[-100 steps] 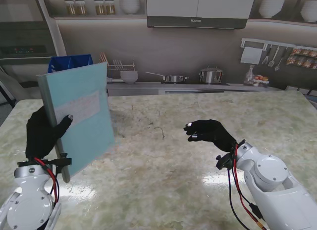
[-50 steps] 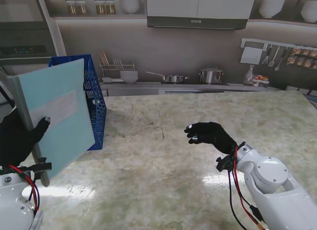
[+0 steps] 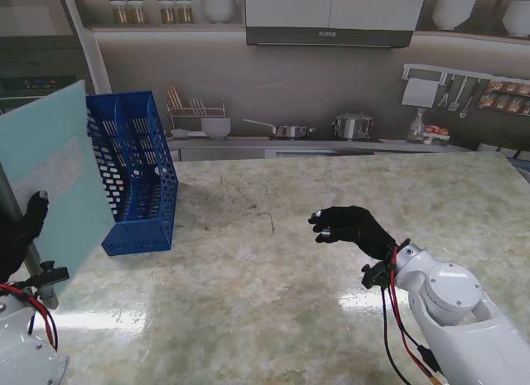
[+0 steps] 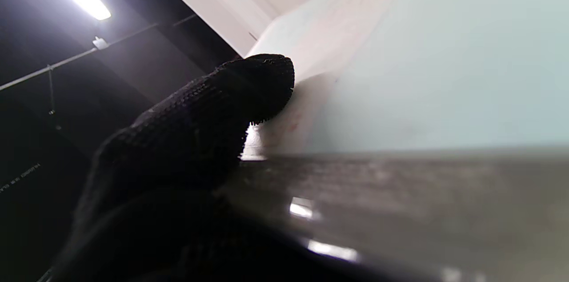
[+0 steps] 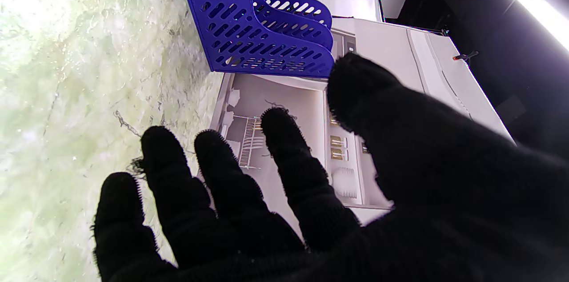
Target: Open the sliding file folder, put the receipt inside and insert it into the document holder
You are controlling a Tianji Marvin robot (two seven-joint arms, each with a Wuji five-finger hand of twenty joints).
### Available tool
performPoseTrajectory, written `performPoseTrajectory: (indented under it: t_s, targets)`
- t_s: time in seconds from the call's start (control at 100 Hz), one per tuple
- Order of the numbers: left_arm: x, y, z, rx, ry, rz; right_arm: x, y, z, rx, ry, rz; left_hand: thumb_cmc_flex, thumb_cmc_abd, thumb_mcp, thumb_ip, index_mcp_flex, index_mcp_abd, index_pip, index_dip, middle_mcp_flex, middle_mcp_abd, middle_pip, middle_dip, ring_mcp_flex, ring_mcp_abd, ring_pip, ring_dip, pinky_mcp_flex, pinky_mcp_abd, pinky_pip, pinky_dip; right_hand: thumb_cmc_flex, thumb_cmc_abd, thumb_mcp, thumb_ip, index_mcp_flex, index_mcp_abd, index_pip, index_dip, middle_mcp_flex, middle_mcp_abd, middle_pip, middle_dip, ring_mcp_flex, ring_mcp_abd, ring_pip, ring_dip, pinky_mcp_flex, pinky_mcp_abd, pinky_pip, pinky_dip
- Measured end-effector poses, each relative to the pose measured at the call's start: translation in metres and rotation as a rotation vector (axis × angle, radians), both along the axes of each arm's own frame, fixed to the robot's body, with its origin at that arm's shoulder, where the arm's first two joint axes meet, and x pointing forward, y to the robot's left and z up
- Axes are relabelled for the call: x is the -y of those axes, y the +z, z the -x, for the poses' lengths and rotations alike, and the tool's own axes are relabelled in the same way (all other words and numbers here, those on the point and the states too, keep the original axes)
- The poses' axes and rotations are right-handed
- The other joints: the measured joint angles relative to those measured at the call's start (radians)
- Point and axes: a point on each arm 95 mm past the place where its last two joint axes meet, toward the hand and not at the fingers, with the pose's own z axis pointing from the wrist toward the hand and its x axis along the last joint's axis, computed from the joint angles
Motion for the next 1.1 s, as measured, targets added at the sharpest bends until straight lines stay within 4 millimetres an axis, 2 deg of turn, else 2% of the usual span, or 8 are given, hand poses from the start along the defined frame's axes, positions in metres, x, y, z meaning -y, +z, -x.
performPoseTrajectory:
  t_s: [0.28, 0.56, 0.59, 0.73, 0.83, 0.94, 1.0, 1.1]
  targets:
    - [0.01, -0.007, -0.016, 0.047, 0.177, -0.038, 0.0, -0.001, 0.0, -0.005, -0.002, -0.004, 0.0, 0.007, 0.005, 0.0, 0.0, 0.0, 0.0, 0.025, 0.0, 0.0, 0.0, 0.004, 0.0, 0.0, 0.001, -0.003, 0.0, 0.0, 0.0, 0.0, 0.0, 0.0, 0.0, 0.0, 0.0, -0.005, 0.0, 0.0, 0.0, 0.0, 0.0, 0.0, 0.0, 0.0, 0.0, 0.0, 0.0, 0.0, 0.0, 0.001]
    - [0.016, -0.013, -0.037, 0.077, 0.311, -0.08, 0.0, -0.003, -0.001, -0.018, -0.006, -0.009, 0.0, 0.029, -0.006, -0.002, -0.013, 0.0, -0.002, 0.06, -0.011, -0.001, 0.0, 0.034, -0.007, -0.001, 0.001, -0.001, -0.004, 0.0, 0.0, -0.038, 0.0, 0.0, 0.0, 0.0, 0.0, -0.011, 0.0, 0.0, 0.0, 0.0, 0.0, 0.0, 0.0, 0.0, 0.0, 0.0, 0.0, 0.0, -0.001, 0.001]
    - [0.016, -0.013, -0.039, 0.075, 0.313, -0.08, 0.0, -0.004, -0.002, -0.019, -0.006, -0.009, 0.0, 0.039, -0.009, -0.013, -0.018, 0.0, -0.002, 0.069, -0.015, -0.001, 0.0, 0.041, -0.011, -0.001, 0.001, 0.004, -0.008, 0.0, 0.0, -0.047, 0.0, 0.0, 0.0, 0.0, 0.0, -0.011, 0.0, 0.0, 0.0, 0.0, 0.0, 0.0, 0.0, 0.0, 0.0, 0.0, 0.0, 0.0, -0.001, 0.001]
    - [0.019, -0.016, -0.046, 0.066, 0.31, -0.071, 0.001, -0.004, -0.002, -0.022, -0.008, -0.01, 0.0, 0.067, -0.042, -0.013, -0.037, 0.0, -0.002, 0.091, -0.034, -0.007, 0.001, 0.061, -0.034, -0.005, 0.001, 0.009, -0.023, -0.008, 0.0, -0.074, 0.0, 0.0, 0.0, 0.0, 0.0, -0.011, 0.0, 0.0, 0.0, 0.0, 0.0, 0.0, 0.0, 0.0, 0.0, 0.0, 0.0, 0.0, -0.001, 0.001]
    - [0.021, -0.02, -0.053, 0.059, 0.317, -0.07, 0.002, -0.005, -0.003, -0.026, -0.009, -0.011, 0.0, 0.091, -0.067, -0.035, -0.052, -0.003, -0.004, 0.112, -0.052, -0.014, -0.004, 0.074, -0.051, -0.008, -0.012, 0.01, -0.035, -0.017, -0.004, -0.096, 0.0, 0.0, 0.0, 0.0, 0.0, -0.015, 0.0, 0.0, 0.0, 0.0, 0.0, 0.0, 0.0, 0.0, 0.0, 0.0, 0.0, 0.0, -0.001, 0.001]
    - [0.022, -0.022, -0.058, 0.054, 0.328, -0.067, 0.002, -0.005, -0.004, -0.028, -0.01, -0.011, 0.0, 0.107, -0.087, -0.035, -0.062, -0.012, -0.012, 0.124, -0.063, -0.022, -0.013, 0.077, -0.068, -0.01, -0.027, 0.01, -0.045, -0.025, -0.016, -0.113, 0.0, 0.0, 0.0, 0.0, 0.0, -0.02, 0.0, 0.0, 0.0, 0.0, 0.0, 0.0, 0.0, 0.0, 0.0, 0.0, 0.0, 0.0, -0.001, 0.001]
    - [0.023, -0.023, -0.061, 0.052, 0.332, -0.063, 0.002, -0.005, -0.004, -0.03, -0.01, -0.012, 0.001, 0.112, -0.09, -0.054, -0.064, -0.012, -0.013, 0.127, -0.065, -0.024, -0.018, 0.077, -0.074, -0.012, -0.036, 0.01, -0.049, -0.03, -0.024, -0.115, 0.0, 0.0, 0.0, 0.0, 0.0, -0.021, 0.0, 0.0, 0.0, 0.0, 0.0, 0.0, 0.0, 0.0, 0.0, 0.0, 0.0, 0.0, -0.001, 0.001]
    - [0.023, -0.025, -0.065, 0.054, 0.344, -0.056, 0.002, -0.005, -0.004, -0.033, -0.011, -0.011, 0.01, 0.129, -0.123, -0.066, -0.077, -0.022, -0.018, 0.133, -0.081, -0.033, -0.027, 0.077, -0.085, -0.021, -0.06, 0.01, -0.053, -0.047, -0.058, -0.133, 0.0, 0.0, 0.0, 0.0, 0.0, -0.023, 0.0, 0.0, 0.0, 0.0, 0.0, 0.0, 0.0, 0.0, 0.0, 0.0, 0.0, 0.0, -0.001, 0.001]
